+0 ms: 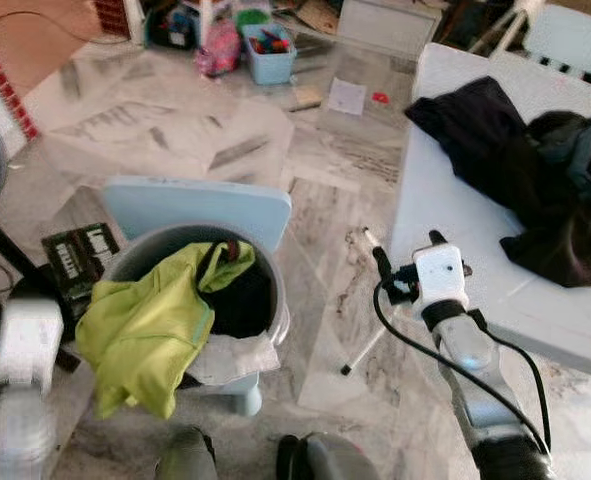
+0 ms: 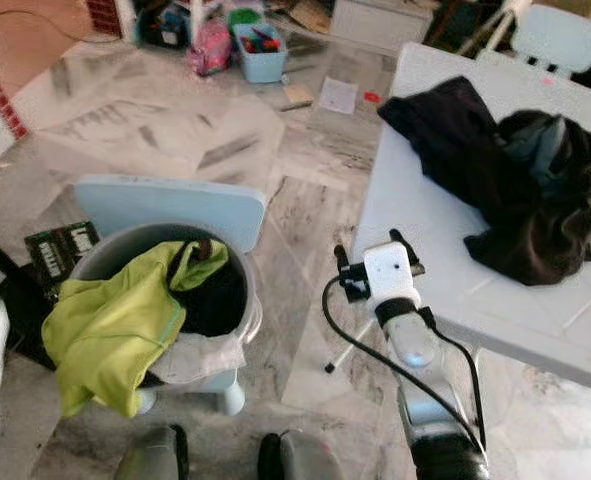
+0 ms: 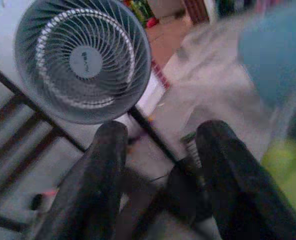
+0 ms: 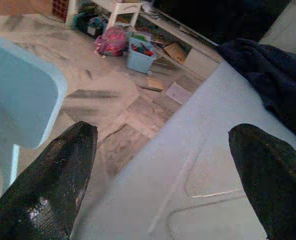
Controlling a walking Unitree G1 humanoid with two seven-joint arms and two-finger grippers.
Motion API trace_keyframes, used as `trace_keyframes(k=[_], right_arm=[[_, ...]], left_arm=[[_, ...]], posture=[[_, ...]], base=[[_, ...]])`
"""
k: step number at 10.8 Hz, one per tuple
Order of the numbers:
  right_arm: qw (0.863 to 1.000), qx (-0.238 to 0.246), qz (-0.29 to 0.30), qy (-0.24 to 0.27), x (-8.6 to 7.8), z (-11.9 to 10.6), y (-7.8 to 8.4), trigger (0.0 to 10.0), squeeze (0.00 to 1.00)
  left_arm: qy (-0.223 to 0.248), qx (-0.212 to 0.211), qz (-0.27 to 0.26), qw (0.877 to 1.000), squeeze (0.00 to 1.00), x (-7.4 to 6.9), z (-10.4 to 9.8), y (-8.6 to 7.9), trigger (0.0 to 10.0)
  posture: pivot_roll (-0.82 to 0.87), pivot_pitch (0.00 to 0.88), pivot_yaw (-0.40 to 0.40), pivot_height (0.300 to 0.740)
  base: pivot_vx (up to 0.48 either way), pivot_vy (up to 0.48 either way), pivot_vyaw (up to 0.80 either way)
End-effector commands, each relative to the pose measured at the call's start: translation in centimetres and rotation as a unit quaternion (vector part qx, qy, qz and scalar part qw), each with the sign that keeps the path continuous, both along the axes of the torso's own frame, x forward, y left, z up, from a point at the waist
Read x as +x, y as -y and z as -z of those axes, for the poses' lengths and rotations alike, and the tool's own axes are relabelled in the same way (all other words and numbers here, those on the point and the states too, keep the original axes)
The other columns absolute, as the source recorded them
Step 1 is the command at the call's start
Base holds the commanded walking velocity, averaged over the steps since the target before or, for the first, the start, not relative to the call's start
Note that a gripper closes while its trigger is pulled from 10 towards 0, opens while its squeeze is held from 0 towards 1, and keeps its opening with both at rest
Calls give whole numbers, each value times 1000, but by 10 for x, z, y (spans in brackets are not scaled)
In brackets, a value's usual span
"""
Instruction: Hang hanger
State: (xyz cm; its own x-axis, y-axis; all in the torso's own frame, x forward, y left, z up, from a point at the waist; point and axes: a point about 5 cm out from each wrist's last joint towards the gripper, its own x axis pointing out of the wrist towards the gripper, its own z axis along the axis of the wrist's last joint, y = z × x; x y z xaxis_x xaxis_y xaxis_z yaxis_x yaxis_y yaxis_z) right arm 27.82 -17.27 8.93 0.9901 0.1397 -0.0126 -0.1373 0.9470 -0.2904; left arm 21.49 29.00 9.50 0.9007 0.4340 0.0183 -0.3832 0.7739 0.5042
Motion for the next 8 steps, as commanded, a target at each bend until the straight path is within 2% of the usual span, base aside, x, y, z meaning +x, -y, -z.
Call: trace_keyframes(k=[1, 2, 3, 4, 5, 6, 7, 8], right_arm=[[1000, -9, -1, -3, -4, 1, 4, 10000, 0], [1000, -13, -5, -6, -10, -1, 8, 10000, 0], [1000, -23, -12, -13, -22, -4, 17, 10000, 0], [999, -33, -12, -19, -33, -7, 26, 10000, 0], [998, -51, -11, -32, -51, -10, 38, 10000, 0], [997, -68, -9, -42, -65, -12, 48, 10000, 0], [996, -79, -15, -38, -68, -16, 49, 10000, 0], [995, -87, -22, -33, -68, -22, 47, 10000, 0]], left_arm=[[-2, -49, 21, 999, 1000, 9, 1, 6, 10000], [5, -82, 73, 994, 1000, 36, -3, 25, 10000], [7, -111, 94, 989, 1000, 54, -3, 39, 10000], [-6, -126, 107, 986, 1000, 64, 1, 47, 10000], [-35, -159, 121, 979, 1000, 81, 8, 58, 10000], [-84, -186, 133, 970, 663, 94, 20, 70, 10000], [-113, -203, 137, 963, 67, 101, 28, 75, 10000], [-140, -216, 151, 954, 0, 107, 34, 80, 10000]], posture=[[18, 145, -142, 740], [-8, 161, -150, 740], [-61, 184, -162, 740], [-102, 202, -173, 740], [-135, 216, -179, 740], [-186, 235, -191, 740], [-210, 242, -193, 740], [-233, 248, -197, 740]], base=[[0, 0, 0], [0, 0, 0], [0, 0, 0], [0, 0, 0], [0, 0, 0], [0, 0, 0], [0, 0, 0], [0, 0, 0]])
